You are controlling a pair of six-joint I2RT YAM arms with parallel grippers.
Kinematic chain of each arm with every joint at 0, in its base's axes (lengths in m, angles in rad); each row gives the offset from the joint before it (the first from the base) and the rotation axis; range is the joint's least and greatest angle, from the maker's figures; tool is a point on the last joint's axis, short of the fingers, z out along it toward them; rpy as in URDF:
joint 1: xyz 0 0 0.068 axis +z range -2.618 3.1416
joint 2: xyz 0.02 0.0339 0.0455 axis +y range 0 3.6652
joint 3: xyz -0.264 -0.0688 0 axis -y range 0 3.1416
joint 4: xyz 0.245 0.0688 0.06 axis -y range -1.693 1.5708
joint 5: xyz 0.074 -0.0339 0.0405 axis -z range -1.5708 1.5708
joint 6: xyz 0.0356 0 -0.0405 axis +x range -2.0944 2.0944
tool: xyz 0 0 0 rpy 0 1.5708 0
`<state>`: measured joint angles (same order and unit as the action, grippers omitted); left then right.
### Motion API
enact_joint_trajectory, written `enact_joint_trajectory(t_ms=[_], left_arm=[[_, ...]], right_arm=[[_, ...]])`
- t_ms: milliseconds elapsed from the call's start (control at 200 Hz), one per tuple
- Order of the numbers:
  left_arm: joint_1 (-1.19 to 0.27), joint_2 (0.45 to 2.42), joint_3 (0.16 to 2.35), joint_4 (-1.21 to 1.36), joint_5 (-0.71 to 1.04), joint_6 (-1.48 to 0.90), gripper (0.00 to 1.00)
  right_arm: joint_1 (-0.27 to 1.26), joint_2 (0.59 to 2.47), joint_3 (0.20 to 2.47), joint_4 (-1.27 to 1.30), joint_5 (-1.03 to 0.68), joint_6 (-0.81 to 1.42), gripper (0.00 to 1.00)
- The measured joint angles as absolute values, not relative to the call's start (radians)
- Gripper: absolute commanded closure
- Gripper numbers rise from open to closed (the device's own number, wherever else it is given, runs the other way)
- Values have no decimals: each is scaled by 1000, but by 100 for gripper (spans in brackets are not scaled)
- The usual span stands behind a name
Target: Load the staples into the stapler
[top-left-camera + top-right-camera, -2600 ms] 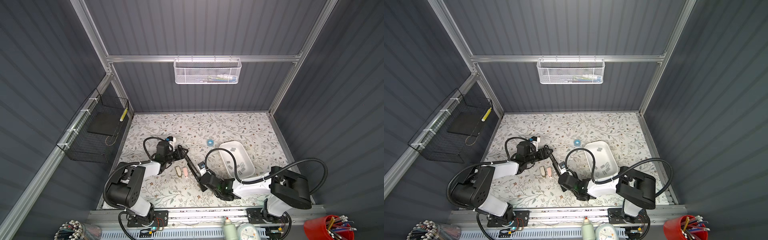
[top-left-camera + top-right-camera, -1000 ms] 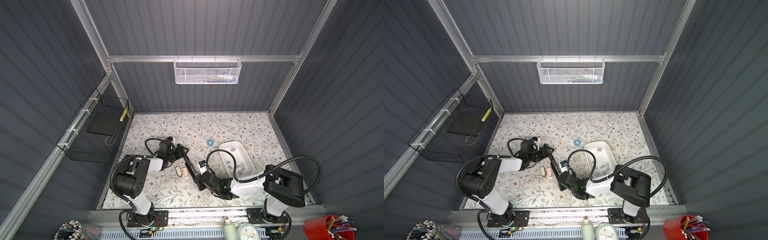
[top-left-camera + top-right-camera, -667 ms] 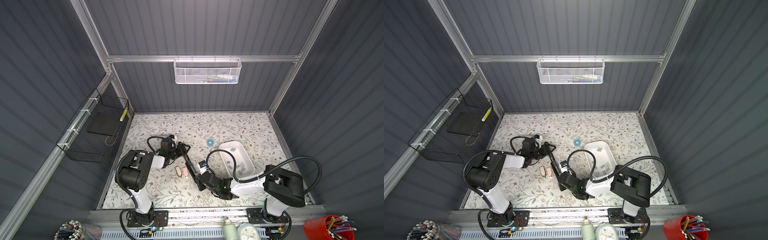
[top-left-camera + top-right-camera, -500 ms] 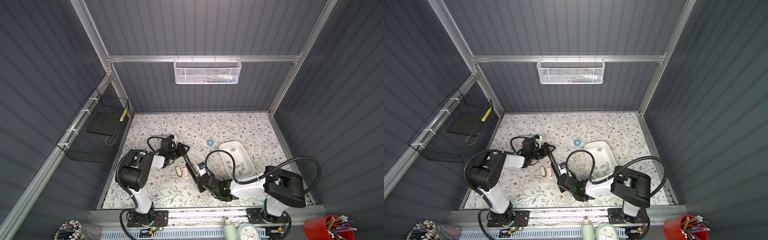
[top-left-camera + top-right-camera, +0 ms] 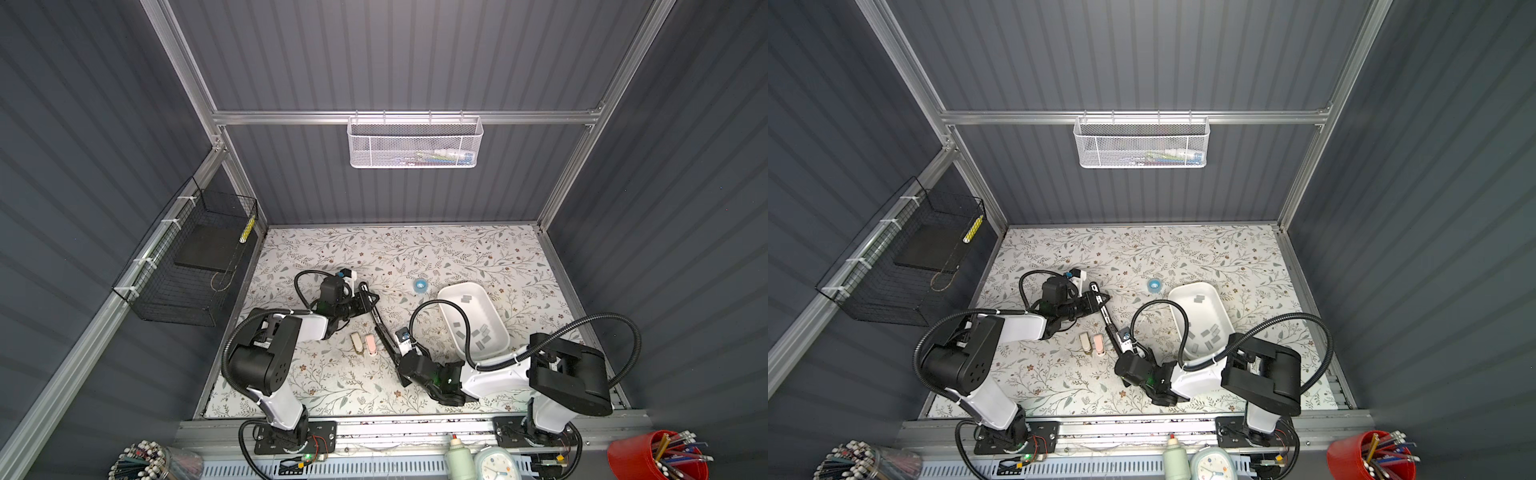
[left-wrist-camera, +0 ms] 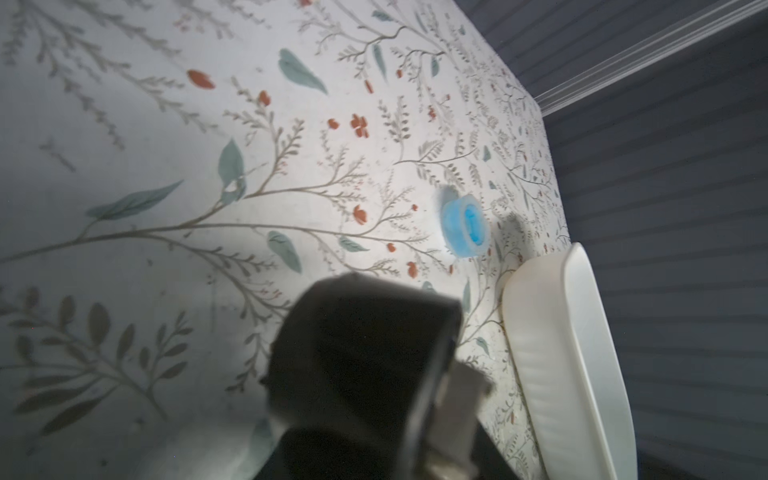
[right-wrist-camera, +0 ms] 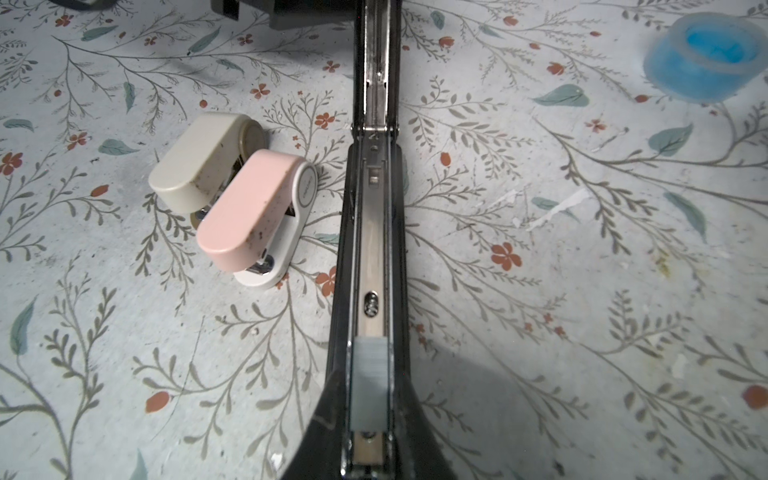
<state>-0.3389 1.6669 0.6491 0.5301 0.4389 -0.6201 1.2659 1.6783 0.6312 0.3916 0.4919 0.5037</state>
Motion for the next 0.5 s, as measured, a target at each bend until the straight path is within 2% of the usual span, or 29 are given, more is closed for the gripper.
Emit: enact_joint_trajectory(t_ms=[240, 500], left_arm=[[-445, 1540, 583, 590, 355, -521, 54], [-490, 1466, 467, 699, 316, -455, 50]], right_arm=[[1266, 1679, 580, 476, 518, 492, 96], [1272, 1681, 526, 579, 509, 470, 95]])
